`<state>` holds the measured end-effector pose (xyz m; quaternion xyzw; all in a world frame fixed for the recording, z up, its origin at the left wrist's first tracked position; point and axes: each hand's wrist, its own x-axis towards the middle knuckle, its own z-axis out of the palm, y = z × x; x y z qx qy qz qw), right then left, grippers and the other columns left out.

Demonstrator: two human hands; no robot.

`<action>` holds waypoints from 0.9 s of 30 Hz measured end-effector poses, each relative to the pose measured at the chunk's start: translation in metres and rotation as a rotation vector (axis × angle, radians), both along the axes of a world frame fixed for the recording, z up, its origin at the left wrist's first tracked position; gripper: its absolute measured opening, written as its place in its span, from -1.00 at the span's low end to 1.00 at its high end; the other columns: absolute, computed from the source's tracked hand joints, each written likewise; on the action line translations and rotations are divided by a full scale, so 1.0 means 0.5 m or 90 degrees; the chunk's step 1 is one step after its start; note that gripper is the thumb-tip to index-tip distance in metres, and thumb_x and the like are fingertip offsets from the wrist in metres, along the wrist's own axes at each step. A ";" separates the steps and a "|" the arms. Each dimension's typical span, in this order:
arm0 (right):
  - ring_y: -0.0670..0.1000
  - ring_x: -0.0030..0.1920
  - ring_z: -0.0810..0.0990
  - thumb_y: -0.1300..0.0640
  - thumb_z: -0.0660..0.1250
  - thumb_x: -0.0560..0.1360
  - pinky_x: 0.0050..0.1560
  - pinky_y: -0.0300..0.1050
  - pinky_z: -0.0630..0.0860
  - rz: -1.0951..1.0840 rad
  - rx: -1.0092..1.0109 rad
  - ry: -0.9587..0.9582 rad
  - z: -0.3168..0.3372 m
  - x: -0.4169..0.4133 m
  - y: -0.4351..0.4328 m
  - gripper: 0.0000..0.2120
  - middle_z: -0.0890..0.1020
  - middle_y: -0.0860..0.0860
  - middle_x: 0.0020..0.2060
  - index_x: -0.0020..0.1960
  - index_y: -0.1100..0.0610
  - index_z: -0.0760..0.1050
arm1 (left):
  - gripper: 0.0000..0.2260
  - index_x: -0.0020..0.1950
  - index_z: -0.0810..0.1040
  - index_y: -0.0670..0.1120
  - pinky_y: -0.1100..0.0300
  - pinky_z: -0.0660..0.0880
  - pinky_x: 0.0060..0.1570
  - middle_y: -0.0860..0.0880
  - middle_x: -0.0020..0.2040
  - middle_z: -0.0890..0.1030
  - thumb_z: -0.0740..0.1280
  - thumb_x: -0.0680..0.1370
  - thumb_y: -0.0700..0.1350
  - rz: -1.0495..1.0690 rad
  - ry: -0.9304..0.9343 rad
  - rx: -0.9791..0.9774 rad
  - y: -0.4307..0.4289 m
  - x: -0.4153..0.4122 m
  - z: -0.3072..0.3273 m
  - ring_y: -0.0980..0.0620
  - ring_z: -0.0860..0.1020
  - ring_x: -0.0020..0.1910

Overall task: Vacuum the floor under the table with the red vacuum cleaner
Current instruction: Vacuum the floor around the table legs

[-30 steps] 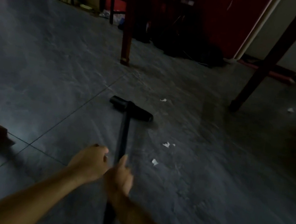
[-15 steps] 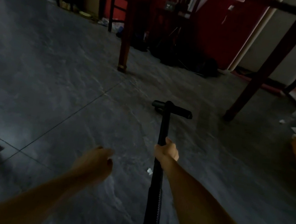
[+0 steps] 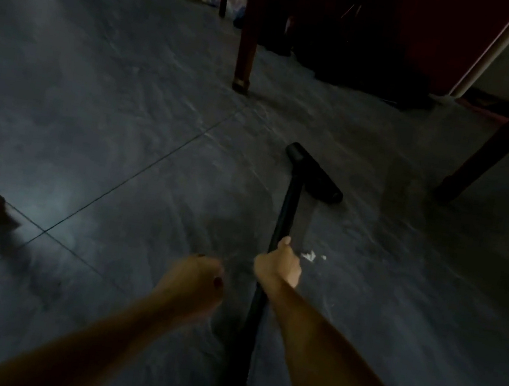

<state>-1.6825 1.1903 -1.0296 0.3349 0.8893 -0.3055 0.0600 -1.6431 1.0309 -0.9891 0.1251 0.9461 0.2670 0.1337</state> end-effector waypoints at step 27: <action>0.18 0.47 0.27 0.01 0.05 0.65 0.41 0.07 0.25 0.057 0.055 -0.145 0.088 0.377 -0.204 -0.39 0.25 0.20 0.49 0.59 0.12 -0.14 | -0.83 -0.06 0.57 -0.15 0.13 0.47 -0.03 -0.17 0.03 0.63 0.20 0.53 -0.13 -0.112 0.013 -0.011 -0.107 0.196 0.153 -0.14 0.58 0.01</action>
